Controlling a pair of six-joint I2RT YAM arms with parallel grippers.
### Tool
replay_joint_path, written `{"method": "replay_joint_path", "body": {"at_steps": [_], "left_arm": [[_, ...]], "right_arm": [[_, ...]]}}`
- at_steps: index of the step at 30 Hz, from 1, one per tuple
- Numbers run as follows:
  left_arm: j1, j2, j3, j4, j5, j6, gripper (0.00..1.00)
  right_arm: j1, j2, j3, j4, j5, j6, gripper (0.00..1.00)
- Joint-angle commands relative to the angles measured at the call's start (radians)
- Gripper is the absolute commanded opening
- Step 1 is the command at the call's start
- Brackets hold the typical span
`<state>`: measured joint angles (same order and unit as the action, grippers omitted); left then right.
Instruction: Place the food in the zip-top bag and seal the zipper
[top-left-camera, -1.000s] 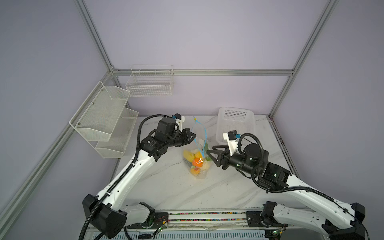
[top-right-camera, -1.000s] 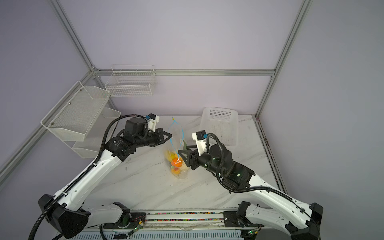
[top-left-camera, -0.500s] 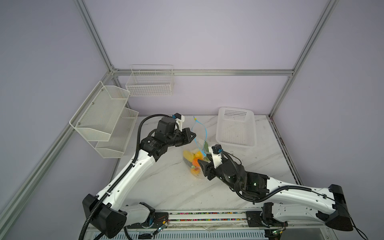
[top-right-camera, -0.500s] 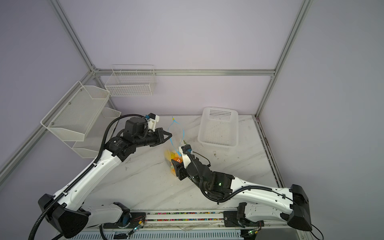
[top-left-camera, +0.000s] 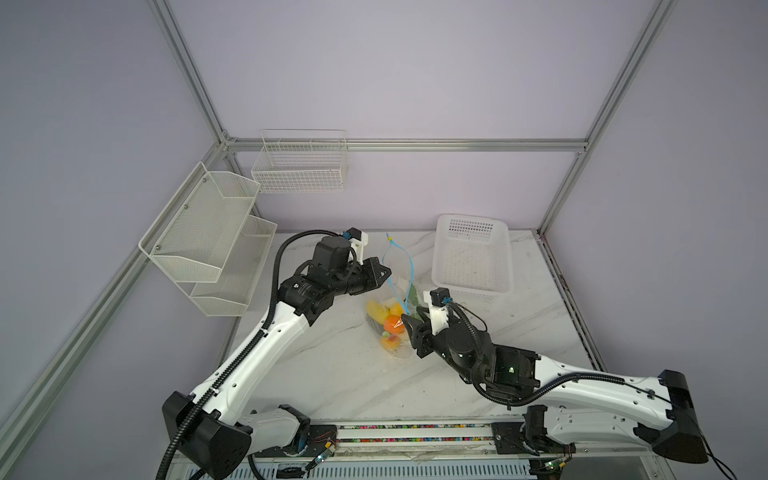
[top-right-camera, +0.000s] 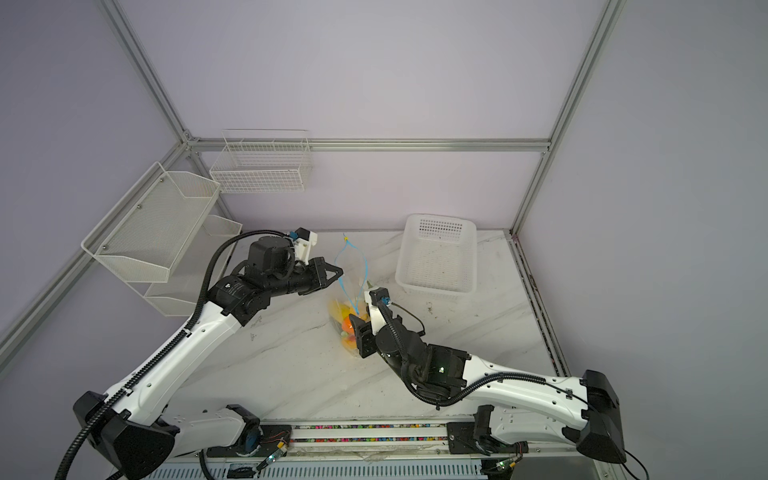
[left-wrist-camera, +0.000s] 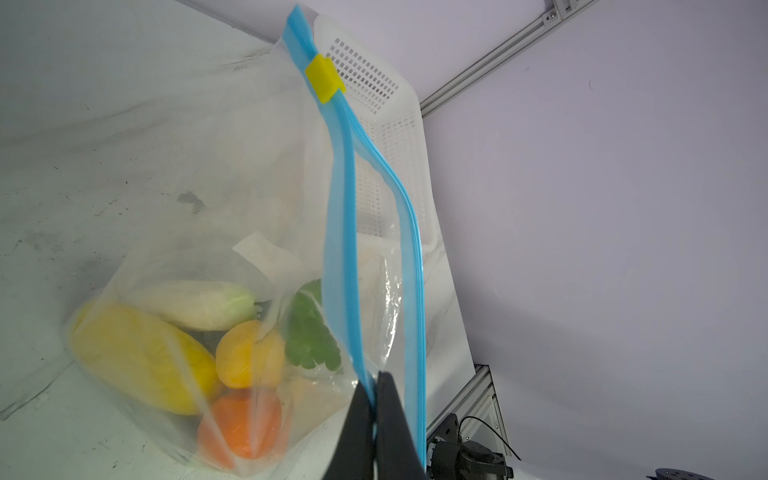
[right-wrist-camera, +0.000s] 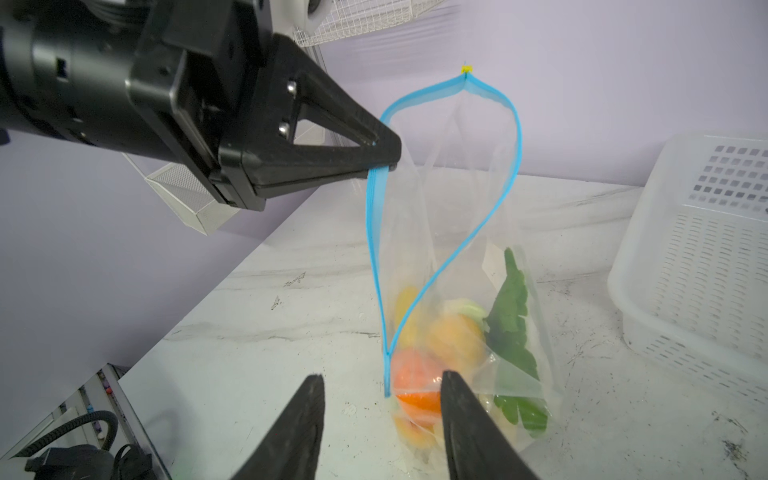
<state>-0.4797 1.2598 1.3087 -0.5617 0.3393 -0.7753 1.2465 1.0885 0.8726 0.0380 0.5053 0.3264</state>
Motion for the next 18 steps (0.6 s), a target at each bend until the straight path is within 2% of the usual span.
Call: {"method": "replay_joint_path", "body": {"at_steps": [1, 3, 8, 10, 15, 18], "left_arm": [[0.003, -0.030, -0.039, 0.036, -0.001, -0.009, 0.00], [0.003, -0.031, -0.037, 0.036, 0.002, -0.009, 0.00], [0.004, -0.030, -0.039, 0.037, 0.001, -0.008, 0.00], [0.003, -0.032, -0.041, 0.037, 0.001, -0.010, 0.00], [0.003, -0.037, -0.047, 0.036, 0.001, -0.010, 0.00], [0.003, -0.037, -0.049, 0.037, -0.001, -0.010, 0.00]], "right_arm": [[0.003, -0.019, -0.032, 0.046, 0.024, -0.030, 0.55], [0.003, 0.015, -0.034, 0.057, 0.031, -0.061, 0.61], [-0.015, 0.080, -0.018, 0.102, 0.037, -0.126, 0.61], [-0.026, 0.092, -0.020, 0.126, 0.035, -0.138, 0.56], [-0.041, 0.101, -0.017, 0.150, 0.062, -0.149, 0.36], [-0.042, 0.097, -0.020, 0.161, 0.058, -0.149, 0.29]]}}
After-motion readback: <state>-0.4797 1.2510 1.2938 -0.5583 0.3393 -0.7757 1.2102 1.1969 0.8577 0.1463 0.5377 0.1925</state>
